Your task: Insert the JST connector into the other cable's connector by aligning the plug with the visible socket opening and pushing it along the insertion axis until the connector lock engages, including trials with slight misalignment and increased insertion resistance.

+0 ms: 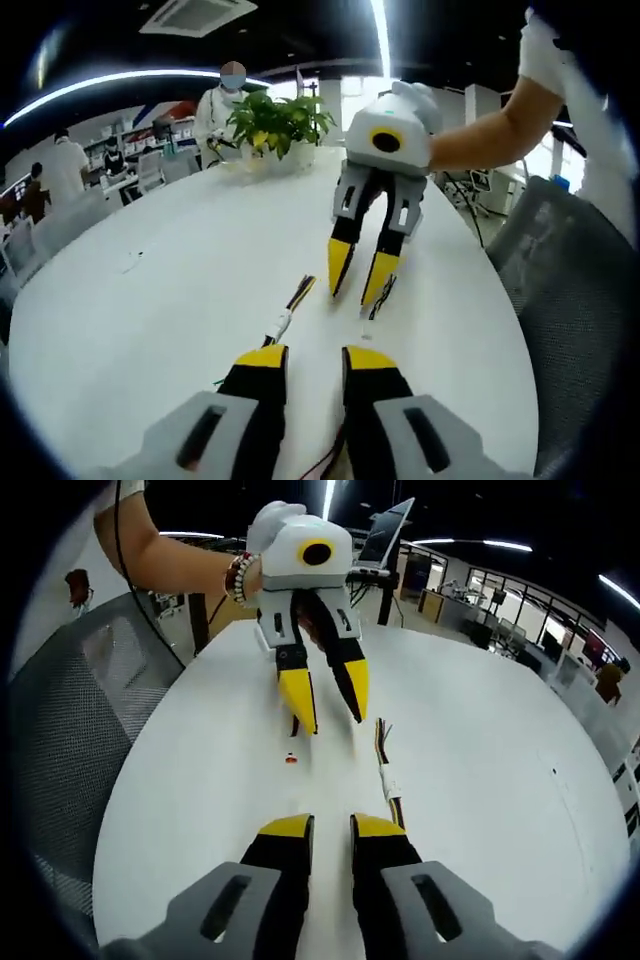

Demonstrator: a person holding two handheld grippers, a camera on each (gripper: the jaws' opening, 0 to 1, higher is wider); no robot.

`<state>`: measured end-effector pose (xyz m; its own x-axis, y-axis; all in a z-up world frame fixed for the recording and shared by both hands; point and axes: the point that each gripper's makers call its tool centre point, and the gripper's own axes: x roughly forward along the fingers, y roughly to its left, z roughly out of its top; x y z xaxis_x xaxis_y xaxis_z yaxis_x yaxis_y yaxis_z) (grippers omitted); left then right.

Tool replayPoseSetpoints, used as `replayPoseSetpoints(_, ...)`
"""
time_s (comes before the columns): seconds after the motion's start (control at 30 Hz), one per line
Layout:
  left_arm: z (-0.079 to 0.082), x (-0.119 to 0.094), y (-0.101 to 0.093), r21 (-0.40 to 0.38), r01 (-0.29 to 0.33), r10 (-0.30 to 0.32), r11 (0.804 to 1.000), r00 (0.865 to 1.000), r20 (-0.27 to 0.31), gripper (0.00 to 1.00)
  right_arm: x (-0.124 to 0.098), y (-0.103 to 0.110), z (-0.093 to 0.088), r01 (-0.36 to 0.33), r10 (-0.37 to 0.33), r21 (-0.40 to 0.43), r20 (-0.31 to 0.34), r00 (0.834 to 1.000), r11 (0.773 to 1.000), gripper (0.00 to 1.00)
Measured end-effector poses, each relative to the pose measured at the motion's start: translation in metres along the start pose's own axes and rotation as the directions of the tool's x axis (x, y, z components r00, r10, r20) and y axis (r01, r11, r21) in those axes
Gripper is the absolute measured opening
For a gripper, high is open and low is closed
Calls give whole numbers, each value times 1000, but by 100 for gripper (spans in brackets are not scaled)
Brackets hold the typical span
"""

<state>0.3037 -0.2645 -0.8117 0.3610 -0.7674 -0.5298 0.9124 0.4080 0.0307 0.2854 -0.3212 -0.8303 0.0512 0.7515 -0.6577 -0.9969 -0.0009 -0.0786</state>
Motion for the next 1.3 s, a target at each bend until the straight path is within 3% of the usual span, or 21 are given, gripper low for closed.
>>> replayPoseSetpoints(0.3,-11,-5,-18,-32,-5,5,999,1000,-17,15,4,18,-5,14,-15,50,26,1000,999,12)
replayPoseSetpoints(0.4,-28,-6,-25,-27,6,-9,1000,997,-81,15,7,21,-9,20,-22,59,26,999,998,12)
replayPoseSetpoints(0.53,-35,-6,-28,-39,7,-11,999,996,-92,15,9,21,-14,30,-32,70,23,999,997,11)
replayPoseSetpoints(0.83,-35,-3,-24,-53,17,-21,998,997,-80,11,12,16,-15,49,-52,83,40,998,995,7)
replayPoseSetpoints(0.97,-41,0,-26,-36,40,-44,999,994,-105,8,13,16,-15,45,-47,45,47,998,998,1)
replayPoseSetpoints(1.3,-33,0,-31,15,67,-65,998,991,-116,1,15,20,-11,16,-21,122,38,999,992,0)
